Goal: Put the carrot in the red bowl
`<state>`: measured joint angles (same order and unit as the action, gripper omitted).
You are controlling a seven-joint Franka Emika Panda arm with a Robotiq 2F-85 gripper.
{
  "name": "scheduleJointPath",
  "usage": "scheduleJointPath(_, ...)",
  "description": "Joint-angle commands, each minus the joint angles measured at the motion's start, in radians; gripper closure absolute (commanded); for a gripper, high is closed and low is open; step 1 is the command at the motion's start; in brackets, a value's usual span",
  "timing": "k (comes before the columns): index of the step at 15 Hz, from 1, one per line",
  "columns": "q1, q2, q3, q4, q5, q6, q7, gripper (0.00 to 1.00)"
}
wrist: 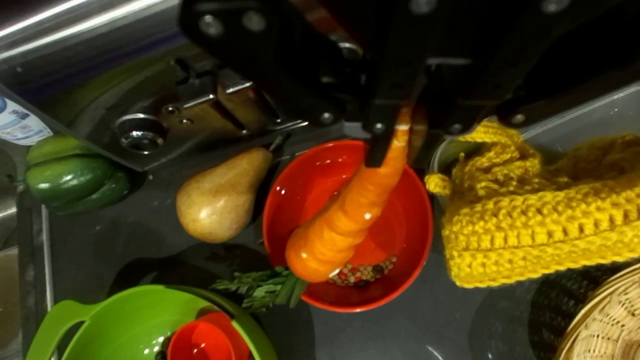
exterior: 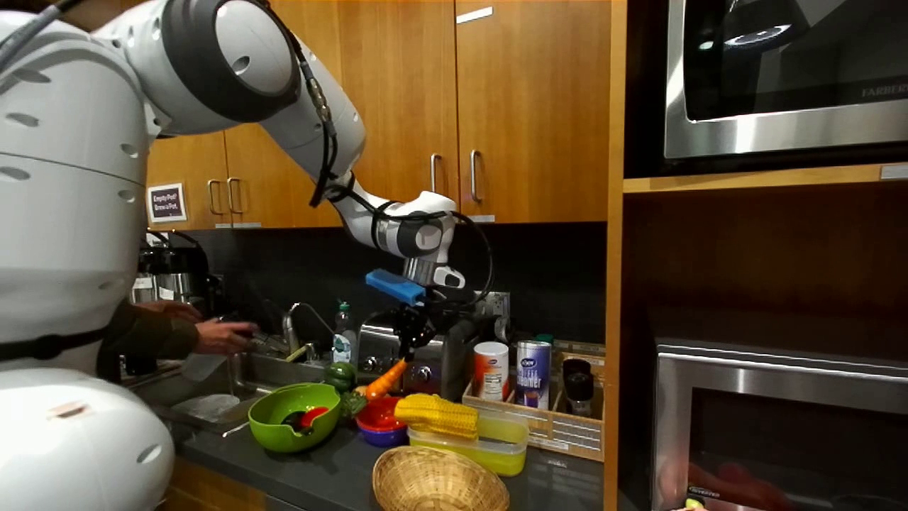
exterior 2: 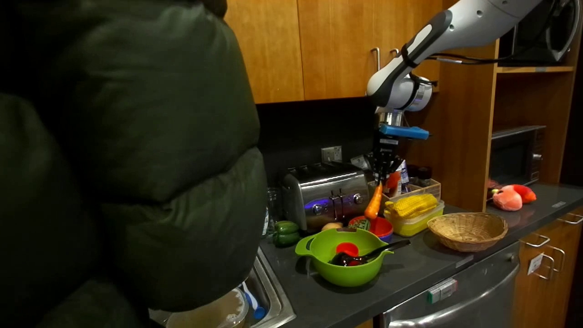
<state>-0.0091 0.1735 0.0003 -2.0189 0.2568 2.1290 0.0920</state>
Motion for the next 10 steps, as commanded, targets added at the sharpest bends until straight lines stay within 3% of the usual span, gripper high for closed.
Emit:
scheduleJointPath(1,0.009,0.020,0.005,0.035,-0.013,-0.030,0.032,0.96)
scheduleJointPath(9,0.013,0.041,0.007,0.063,-0.024,-0.056,0.049,0.96)
scheduleJointPath(10,0.014,0.043,0.008,0.066,-0.024,-0.059,0.050,0.60)
